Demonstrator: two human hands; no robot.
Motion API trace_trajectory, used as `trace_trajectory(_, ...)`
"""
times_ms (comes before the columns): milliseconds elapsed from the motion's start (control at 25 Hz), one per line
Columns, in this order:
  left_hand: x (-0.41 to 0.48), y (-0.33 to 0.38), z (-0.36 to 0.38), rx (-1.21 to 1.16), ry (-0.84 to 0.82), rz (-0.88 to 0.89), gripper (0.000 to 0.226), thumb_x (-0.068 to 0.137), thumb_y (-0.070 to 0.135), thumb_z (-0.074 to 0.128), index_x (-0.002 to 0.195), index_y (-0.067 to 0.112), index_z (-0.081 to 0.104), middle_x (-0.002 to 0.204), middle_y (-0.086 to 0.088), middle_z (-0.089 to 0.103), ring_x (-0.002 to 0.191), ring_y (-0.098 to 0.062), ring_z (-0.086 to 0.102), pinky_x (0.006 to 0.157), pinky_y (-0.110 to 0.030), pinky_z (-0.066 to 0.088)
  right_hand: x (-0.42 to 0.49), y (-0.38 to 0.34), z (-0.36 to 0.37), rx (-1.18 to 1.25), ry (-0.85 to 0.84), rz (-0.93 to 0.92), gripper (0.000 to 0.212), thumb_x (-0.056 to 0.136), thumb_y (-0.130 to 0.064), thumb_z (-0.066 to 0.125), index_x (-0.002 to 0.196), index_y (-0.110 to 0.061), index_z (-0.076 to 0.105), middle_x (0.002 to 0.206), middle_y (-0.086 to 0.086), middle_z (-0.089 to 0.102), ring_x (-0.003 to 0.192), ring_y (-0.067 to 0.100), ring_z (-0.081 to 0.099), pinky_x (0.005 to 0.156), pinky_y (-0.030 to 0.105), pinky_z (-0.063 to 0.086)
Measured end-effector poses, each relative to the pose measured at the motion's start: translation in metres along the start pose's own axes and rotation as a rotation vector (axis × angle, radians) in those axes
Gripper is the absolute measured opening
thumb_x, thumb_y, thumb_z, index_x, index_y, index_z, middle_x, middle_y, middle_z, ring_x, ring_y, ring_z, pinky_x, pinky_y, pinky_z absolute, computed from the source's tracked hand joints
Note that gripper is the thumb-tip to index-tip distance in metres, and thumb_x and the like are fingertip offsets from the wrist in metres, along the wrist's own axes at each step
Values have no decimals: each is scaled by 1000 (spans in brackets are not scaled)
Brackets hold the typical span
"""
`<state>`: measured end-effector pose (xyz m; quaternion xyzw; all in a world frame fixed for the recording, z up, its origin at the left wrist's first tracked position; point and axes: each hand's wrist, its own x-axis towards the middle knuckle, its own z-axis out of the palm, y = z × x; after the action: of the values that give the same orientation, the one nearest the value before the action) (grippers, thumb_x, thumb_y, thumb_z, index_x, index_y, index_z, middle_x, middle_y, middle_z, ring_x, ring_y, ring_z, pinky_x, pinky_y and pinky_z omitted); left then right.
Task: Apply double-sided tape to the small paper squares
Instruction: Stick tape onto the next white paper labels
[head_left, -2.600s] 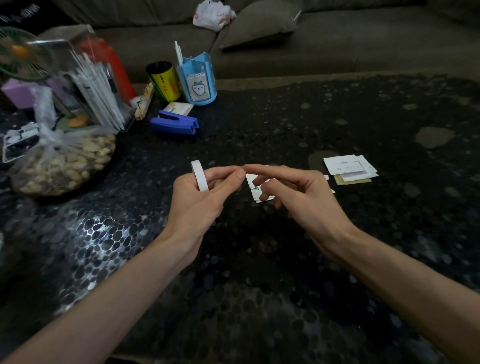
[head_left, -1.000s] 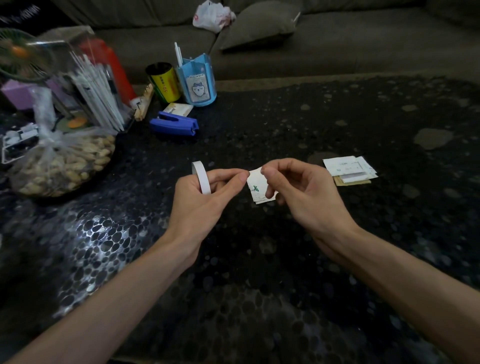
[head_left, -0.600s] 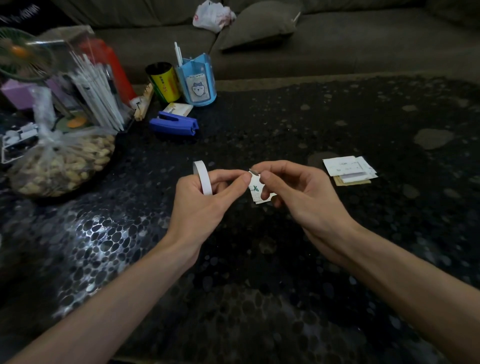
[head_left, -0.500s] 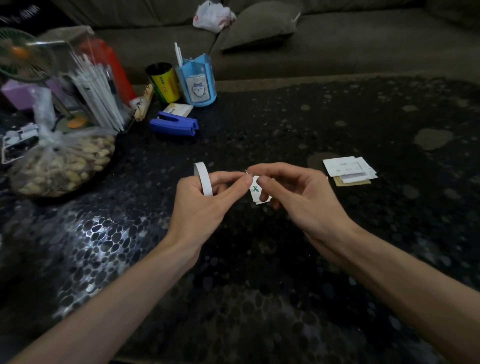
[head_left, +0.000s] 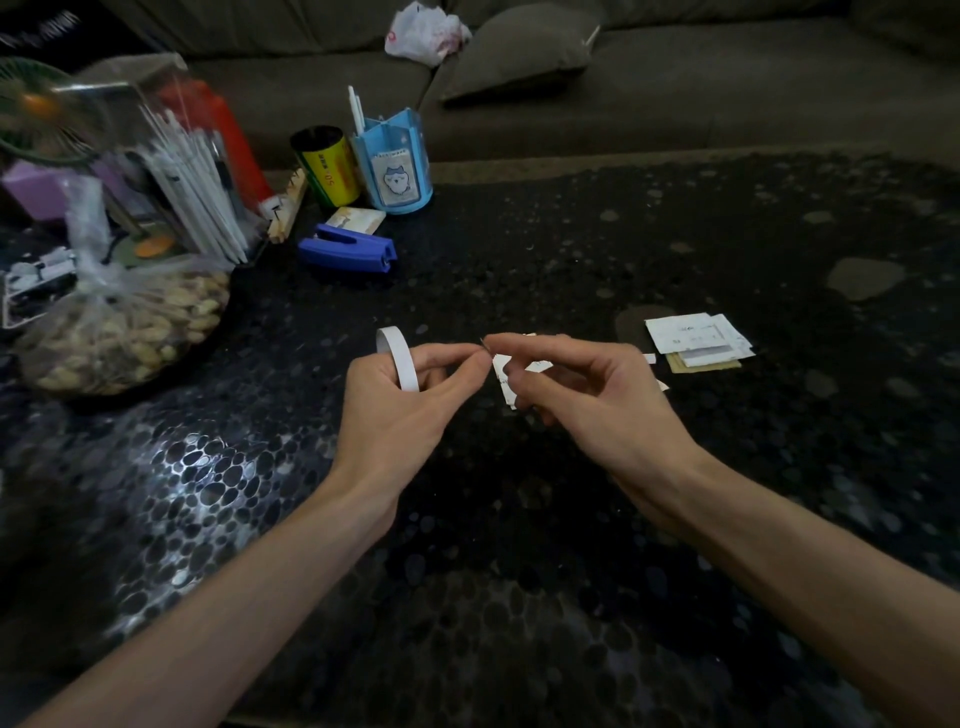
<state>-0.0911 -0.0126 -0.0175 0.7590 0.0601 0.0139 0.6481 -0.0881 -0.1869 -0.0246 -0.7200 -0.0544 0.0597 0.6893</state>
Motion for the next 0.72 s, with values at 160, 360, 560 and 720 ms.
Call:
trace_trajectory(160, -1, 3, 0, -10, -10, -4, 12, 90, 29, 77, 100, 26, 83, 86, -5, 79, 82, -14, 75, 75, -22, 56, 0, 0, 0, 11, 6, -7, 36, 96, -3, 69, 114, -31, 82, 105, -1, 75, 78, 3, 64, 71, 13, 49)
trace_trajectory(360, -2, 3, 1, -36, -15, -4, 14, 93, 24, 74, 104, 20, 81, 64, 9, 71, 58, 2, 64, 58, -9, 47, 1, 3, 0, 1, 8, -8, 38, 96, -3, 69, 112, -35, 82, 102, -3, 74, 78, 7, 63, 72, 16, 50)
trace_trajectory(560, -2, 3, 1, -67, -26, -18, 16, 94, 18, 73, 107, 13, 80, 60, 14, 68, 52, 4, 60, 53, -4, 42, 2, 3, 0, 0, 14, -24, 39, 95, -1, 68, 111, -34, 83, 102, -2, 74, 77, 8, 64, 70, 15, 49)
trace_trajectory(720, -3, 4, 1, -102, -52, -46, 18, 94, 18, 71, 109, 11, 79, 52, 18, 61, 47, 5, 57, 51, -2, 40, 2, 4, 0, -30, 16, -57, 41, 95, 0, 67, 111, -34, 83, 102, -5, 73, 77, 7, 66, 72, 22, 53)
